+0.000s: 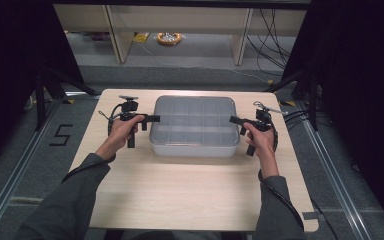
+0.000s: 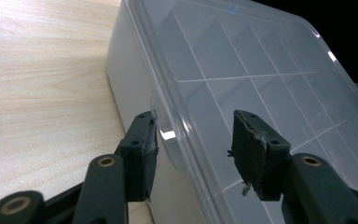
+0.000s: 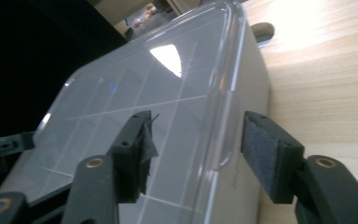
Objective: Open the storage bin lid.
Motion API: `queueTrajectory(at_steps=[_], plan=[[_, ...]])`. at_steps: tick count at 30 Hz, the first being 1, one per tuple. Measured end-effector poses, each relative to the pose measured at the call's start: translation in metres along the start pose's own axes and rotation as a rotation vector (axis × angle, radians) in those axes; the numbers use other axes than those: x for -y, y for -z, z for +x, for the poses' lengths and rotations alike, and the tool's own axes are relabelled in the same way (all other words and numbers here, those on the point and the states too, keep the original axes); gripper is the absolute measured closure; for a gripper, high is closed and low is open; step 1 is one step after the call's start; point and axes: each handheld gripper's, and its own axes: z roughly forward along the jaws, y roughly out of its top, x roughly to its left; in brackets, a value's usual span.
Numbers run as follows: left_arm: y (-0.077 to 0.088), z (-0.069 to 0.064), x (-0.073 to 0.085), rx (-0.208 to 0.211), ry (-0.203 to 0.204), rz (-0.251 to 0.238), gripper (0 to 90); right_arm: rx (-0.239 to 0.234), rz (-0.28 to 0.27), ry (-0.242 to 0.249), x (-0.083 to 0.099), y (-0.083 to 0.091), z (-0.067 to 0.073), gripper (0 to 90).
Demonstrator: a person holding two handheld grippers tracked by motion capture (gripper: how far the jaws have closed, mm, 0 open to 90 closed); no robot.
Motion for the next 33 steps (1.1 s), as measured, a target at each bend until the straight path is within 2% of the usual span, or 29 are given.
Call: queueTrajectory(at_steps=[1, 2, 3, 4, 5, 9, 10, 11, 13, 14, 15, 17, 19, 22, 24, 26, 28, 29, 30, 32, 33], plan=[[0.000, -0.001, 0.000, -0.001, 0.000, -0.005, 50.5, 0.005, 0.004, -0.022, 0.000, -0.001, 0.002, 46.2], [0.000, -0.001, 0.000, 0.000, 0.004, -0.006, 51.2, 0.020, 0.004, -0.006, 0.000, -0.001, 0.003, 46.3], [0.000, -0.001, 0.000, 0.000, 0.007, -0.007, 52.0, 0.021, -0.002, -0.014, 0.000, -0.001, 0.003, 47.0], [0.001, -0.002, 0.000, 0.000, 0.007, -0.009, 52.5, 0.017, -0.005, 0.000, 0.000, -0.001, 0.001, 47.7], [0.001, -0.002, 0.001, -0.005, 0.006, -0.017, 52.7, 0.024, -0.026, 0.001, 0.001, -0.002, 0.000, 50.5], [0.003, -0.004, 0.001, -0.003, 0.012, -0.041, 54.4, 0.031, -0.024, -0.017, 0.003, 0.001, 0.001, 53.7], [0.004, -0.005, 0.000, -0.006, 0.012, -0.049, 55.1, 0.026, -0.041, 0.002, 0.003, 0.002, 0.001, 54.6], [0.006, -0.007, -0.001, -0.005, 0.007, -0.055, 55.9, 0.027, -0.051, -0.006, 0.002, 0.004, 0.002, 58.0], [0.007, -0.009, -0.002, -0.020, -0.021, -0.068, 56.2, 0.026, -0.053, 0.006, 0.002, 0.006, 0.003, 58.9], [0.009, -0.010, -0.003, -0.025, -0.024, -0.069, 56.7, 0.040, -0.077, 0.037, 0.001, 0.008, 0.005, 60.9], [0.011, -0.012, -0.003, -0.024, -0.011, -0.069, 56.7, 0.040, -0.077, 0.037, 0.001, 0.008, 0.005, 60.9], [0.013, -0.014, -0.003, -0.019, 0.002, -0.087, 57.8, 0.028, -0.089, 0.006, 0.001, 0.012, 0.008, 64.3], [0.018, -0.015, -0.003, -0.009, 0.016, -0.104, 60.2, 0.009, -0.116, 0.010, 0.000, 0.016, 0.011, 66.9], [0.024, -0.018, -0.005, -0.007, 0.004, -0.118, 61.5, 0.003, -0.126, -0.008, -0.001, 0.023, 0.018, 68.7], [0.028, -0.022, -0.006, -0.009, -0.007, -0.118, 62.2, 0.004, -0.144, 0.027, -0.003, 0.027, 0.021, 69.5], [0.032, -0.027, -0.007, -0.014, -0.017, -0.125, 62.7, 0.002, -0.154, 0.031, -0.004, 0.032, 0.025, 70.0], [0.037, -0.030, -0.007, -0.014, -0.027, -0.122, 63.6, -0.003, -0.154, 0.016, -0.005, 0.038, 0.030, 70.7], [0.038, -0.032, -0.007, -0.016, -0.030, -0.125, 63.8, 0.003, -0.172, 0.062, -0.006, 0.040, 0.029, 70.7], [0.040, -0.033, -0.007, -0.016, -0.033, -0.127, 64.0, -0.003, -0.160, 0.034, -0.006, 0.043, 0.034, 70.8], [0.044, -0.034, -0.007, -0.011, -0.029, -0.130, 64.6, 0.001, -0.170, 0.064, -0.005, 0.047, 0.037, 71.0], [0.046, -0.035, -0.007, -0.012, -0.033, -0.131, 64.9, -0.006, -0.173, 0.058, -0.005, 0.050, 0.040, 71.0]])
